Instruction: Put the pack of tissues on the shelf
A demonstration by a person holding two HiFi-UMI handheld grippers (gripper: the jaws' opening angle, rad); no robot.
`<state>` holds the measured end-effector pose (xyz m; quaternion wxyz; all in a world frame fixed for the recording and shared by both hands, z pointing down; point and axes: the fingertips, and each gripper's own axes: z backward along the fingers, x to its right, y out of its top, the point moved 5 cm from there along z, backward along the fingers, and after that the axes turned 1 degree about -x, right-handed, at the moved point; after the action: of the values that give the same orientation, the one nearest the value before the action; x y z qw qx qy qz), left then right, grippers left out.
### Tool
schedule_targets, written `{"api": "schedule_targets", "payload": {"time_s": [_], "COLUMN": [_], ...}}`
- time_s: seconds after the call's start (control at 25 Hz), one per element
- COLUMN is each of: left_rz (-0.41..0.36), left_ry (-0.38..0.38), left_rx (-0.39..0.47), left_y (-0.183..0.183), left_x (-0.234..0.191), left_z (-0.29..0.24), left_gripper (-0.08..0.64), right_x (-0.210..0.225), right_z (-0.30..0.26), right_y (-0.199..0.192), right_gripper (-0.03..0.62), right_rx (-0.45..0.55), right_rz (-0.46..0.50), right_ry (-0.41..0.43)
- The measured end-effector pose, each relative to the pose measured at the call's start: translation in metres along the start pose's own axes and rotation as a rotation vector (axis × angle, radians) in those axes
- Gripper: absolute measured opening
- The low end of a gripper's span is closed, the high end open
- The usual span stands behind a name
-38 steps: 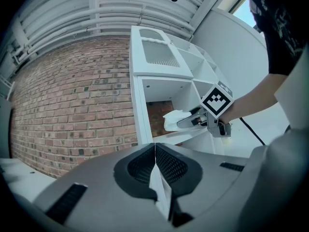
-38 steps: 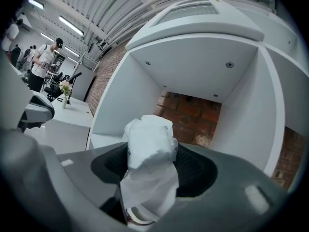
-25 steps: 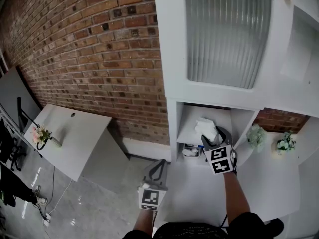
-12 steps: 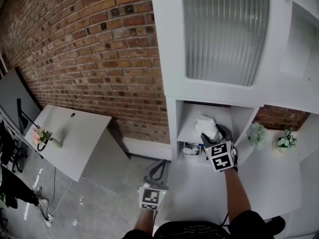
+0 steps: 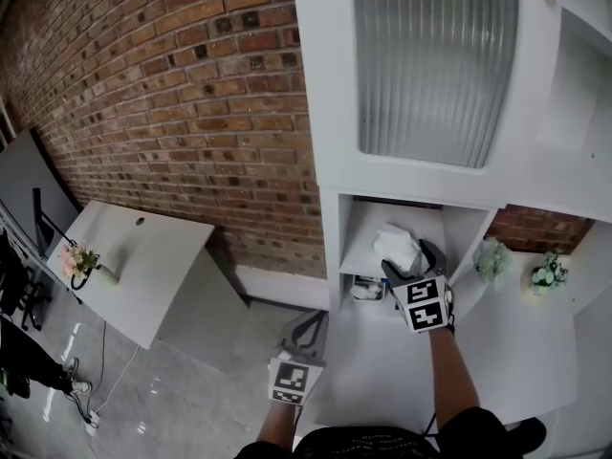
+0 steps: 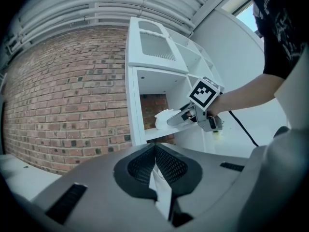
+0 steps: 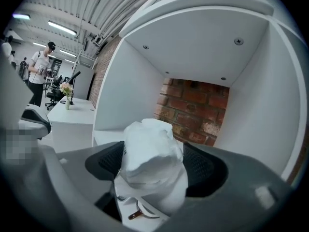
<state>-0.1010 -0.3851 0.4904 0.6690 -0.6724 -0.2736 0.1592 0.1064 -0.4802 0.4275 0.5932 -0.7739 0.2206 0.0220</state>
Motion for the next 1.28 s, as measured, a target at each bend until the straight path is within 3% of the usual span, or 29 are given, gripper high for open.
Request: {"api": "schedule_targets", "payload": {"time_s": [0.48, 1.28], "left_rz": [0.010, 0.008], "left_ry": [0.005, 0.005], "left_rx": [-0.005, 0.026], "left_y": [-0.001, 0.012], "left_x": [0.000, 0.013], "left_z": [0.001, 0.005], "left_gripper": [0.011, 0.011], "right_x": [0.005, -0.007], "right_z": [0.009, 0.051], "right_y": [0.002, -0.004], "right_gripper": [0.405, 0.405], "right_rx": [0.042, 0.084], "right_rz": [-0.043, -0.064], "right_ry": [0.007, 0.043]}}
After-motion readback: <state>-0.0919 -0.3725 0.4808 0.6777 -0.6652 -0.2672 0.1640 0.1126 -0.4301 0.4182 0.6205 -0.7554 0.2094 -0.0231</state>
